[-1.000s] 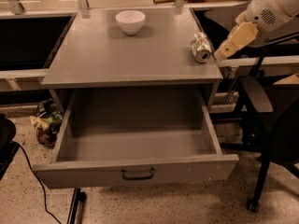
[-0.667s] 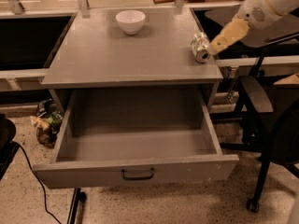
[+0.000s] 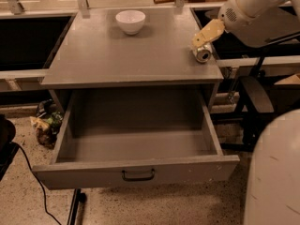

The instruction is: Place 7up can into top drawer

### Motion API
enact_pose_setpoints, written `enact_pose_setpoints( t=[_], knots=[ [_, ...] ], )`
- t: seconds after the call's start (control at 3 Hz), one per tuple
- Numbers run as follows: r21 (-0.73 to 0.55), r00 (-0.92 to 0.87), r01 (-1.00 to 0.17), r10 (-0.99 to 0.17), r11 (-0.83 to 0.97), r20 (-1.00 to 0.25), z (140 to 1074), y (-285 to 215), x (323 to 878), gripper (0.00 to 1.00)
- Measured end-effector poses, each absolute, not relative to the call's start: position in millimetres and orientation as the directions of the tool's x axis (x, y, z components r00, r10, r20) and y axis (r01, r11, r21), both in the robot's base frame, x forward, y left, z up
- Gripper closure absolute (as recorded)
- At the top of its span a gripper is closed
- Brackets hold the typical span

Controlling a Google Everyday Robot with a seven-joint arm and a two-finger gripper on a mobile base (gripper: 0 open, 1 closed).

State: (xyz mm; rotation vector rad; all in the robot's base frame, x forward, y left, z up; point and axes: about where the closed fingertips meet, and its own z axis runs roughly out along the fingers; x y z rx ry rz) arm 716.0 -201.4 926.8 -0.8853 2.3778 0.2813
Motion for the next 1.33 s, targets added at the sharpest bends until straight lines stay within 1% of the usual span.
enact_pose_setpoints(
  t=[0.33, 0.67, 1.0, 1.33],
  knots=[
    [-0.015, -0.680, -0.579, -0.493, 0.815, -0.543, 907.8, -206.1, 735.1, 0.00],
    [-0.019, -0.701, -0.519, -0.438, 0.854, -0.563, 895.6, -219.8, 749.0, 0.00],
    [-0.042, -0.681, -0.469, -0.392, 0.882, -0.619, 894.0, -234.2, 768.1, 0.00],
    [-0.058, -0.676, -0.437, -0.370, 0.898, -0.637, 890.0, -243.3, 782.7, 0.00]
  ],
)
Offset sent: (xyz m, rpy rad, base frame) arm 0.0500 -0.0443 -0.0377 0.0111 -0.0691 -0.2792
